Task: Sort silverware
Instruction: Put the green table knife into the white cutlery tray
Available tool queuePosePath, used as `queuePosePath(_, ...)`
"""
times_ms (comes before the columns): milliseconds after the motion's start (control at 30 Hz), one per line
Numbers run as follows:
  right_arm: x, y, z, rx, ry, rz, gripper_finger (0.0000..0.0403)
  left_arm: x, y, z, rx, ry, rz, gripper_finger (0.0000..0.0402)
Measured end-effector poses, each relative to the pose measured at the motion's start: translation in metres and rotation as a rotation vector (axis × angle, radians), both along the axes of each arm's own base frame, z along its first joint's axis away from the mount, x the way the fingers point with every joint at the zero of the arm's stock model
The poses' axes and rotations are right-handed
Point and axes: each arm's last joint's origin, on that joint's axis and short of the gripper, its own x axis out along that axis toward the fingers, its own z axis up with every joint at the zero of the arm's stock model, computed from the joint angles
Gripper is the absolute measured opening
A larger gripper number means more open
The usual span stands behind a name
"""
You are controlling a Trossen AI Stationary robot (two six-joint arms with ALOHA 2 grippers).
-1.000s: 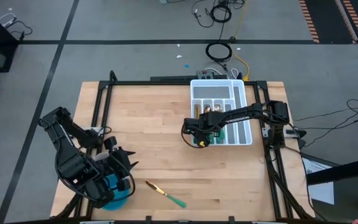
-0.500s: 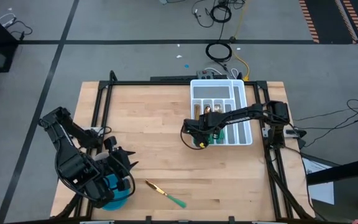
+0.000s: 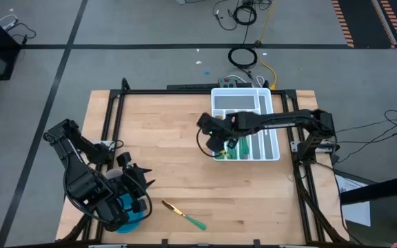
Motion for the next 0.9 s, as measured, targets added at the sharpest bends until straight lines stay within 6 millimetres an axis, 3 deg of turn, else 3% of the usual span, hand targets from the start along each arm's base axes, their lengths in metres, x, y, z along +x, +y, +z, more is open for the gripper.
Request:
queuePosePath(133,0.000,0.021,0.038,0.167,-0.169,-0.251,0.0151,0.004,0.000,-0.003,0.011,0.018,0.004,0.0169)
queuePosePath(233,0.003,0.051,0.062,0.400,-0.323,-0.462,0.0151,0.004,0.000,-0.003,0.012,0.021,0.003,0.0169)
queuePosePath(367,0.011,0.102,0.075,0.720,-0.430,-0.624,0.0151,0.003,0.000,-0.004,0.012,0.034,0.002,0.0169)
queuePosePath(600,0.025,0.187,0.055,1.034,-0.474,-0.772,0.0151,0.002,0.000,-0.005,-0.009,0.073,-0.004,0.0169)
queuePosePath(767,0.047,0.234,0.013,1.066,-0.418,-0.815,0.0151,0.002,0.000,-0.005,-0.013,0.077,-0.006,0.0169)
queuePosePath(900,0.067,0.259,-0.021,1.010,-0.340,-0.853,0.0151,0.001,-0.001,-0.005,-0.024,0.087,-0.010,0.0169)
